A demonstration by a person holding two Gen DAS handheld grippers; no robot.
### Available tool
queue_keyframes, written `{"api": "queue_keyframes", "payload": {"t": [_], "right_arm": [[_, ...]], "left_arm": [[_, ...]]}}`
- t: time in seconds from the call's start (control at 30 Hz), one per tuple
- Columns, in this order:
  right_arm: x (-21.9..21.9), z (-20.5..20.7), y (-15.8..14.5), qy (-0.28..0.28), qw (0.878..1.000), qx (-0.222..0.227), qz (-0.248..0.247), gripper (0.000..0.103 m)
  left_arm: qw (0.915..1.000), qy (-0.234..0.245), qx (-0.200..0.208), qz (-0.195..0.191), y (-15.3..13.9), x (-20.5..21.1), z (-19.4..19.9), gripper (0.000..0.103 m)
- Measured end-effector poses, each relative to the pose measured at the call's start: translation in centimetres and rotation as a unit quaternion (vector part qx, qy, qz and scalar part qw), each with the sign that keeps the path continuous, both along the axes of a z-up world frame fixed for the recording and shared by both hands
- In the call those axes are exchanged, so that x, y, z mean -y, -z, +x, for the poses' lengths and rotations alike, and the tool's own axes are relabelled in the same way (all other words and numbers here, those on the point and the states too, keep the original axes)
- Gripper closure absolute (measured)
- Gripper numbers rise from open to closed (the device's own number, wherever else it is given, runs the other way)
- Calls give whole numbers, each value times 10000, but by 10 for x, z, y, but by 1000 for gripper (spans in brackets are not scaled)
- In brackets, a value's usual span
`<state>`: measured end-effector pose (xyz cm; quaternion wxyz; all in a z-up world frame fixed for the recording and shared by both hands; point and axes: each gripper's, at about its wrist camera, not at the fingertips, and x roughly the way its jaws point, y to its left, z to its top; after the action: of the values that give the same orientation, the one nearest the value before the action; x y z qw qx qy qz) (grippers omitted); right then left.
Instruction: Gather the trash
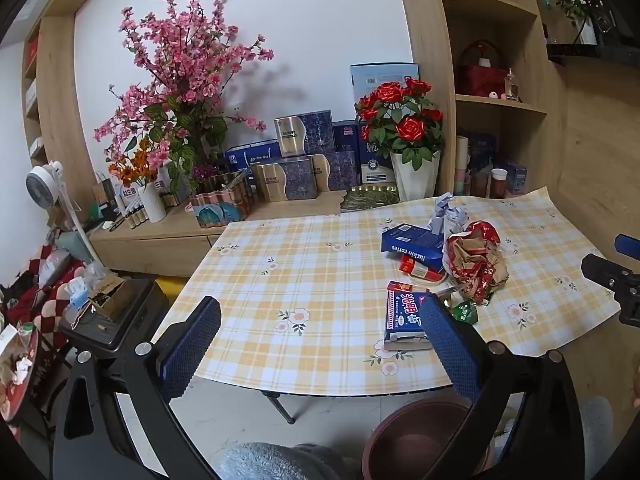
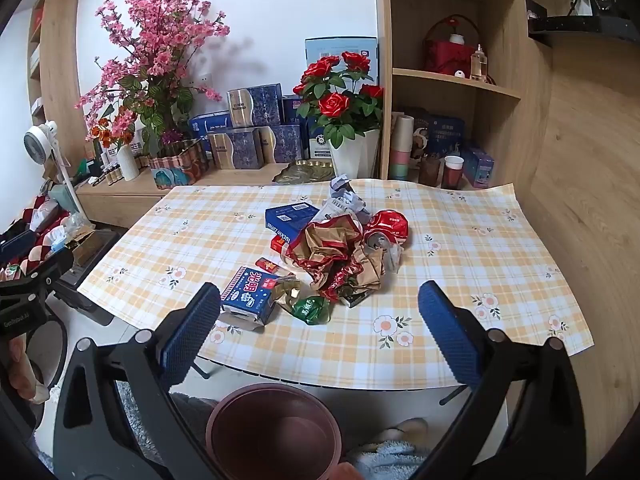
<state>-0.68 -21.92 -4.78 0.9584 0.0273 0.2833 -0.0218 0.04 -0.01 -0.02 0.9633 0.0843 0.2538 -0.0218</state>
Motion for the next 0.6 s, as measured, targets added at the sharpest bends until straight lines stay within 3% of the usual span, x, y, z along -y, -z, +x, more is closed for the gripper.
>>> {"api": "queue_keyframes", "payload": {"t": [0.6], "right_arm": [[2, -1, -1, 5, 10000, -5, 15, 6]], "left_arm": [[10000, 1, 6, -40, 0, 0, 0, 5]]}}
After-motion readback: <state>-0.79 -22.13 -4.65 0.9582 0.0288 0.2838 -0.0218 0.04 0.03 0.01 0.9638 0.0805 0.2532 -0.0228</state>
